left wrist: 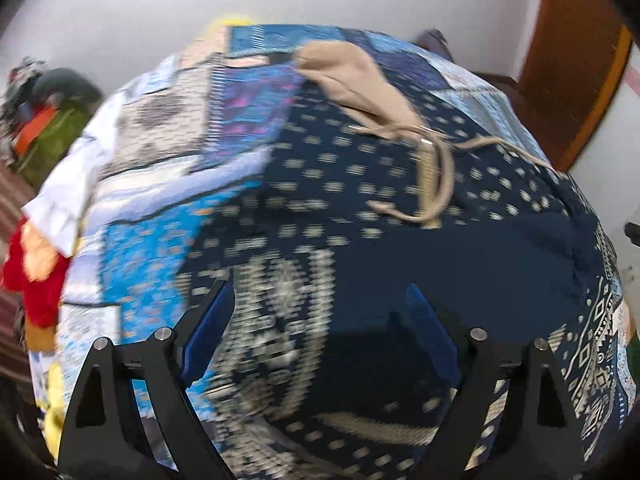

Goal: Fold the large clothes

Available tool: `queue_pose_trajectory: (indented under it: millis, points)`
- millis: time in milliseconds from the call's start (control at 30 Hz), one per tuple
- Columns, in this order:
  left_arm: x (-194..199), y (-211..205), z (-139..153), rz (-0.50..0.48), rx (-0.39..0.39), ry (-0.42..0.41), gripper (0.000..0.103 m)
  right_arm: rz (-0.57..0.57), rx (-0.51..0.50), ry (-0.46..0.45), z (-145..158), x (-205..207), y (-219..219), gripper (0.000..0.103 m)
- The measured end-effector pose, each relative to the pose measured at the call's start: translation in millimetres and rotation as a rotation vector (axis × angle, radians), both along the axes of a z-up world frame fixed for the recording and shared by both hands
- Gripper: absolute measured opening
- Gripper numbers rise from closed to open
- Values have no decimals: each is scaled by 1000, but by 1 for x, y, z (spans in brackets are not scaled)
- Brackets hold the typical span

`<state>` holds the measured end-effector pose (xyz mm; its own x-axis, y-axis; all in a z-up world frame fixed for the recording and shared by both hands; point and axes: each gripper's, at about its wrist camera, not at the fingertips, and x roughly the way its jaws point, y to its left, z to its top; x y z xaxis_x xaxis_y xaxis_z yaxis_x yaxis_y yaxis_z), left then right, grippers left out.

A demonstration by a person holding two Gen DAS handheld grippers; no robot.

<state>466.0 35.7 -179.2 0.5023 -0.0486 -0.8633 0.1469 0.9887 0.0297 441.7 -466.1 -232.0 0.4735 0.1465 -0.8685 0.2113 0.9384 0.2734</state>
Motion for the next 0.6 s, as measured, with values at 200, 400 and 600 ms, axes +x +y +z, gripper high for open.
queue_pose_trajectory:
  millis: [200, 400, 600]
  points:
    - [19, -55, -37, -81, 0, 75, 88, -76, 177, 79, -47, 11, -28, 89]
    - [25, -88, -56, -125, 33, 76, 88, -126, 318, 63, -74, 24, -34, 71]
    - [29, -90, -59, -93, 10, 66, 88, -130, 277, 32, -71, 38, -28, 39]
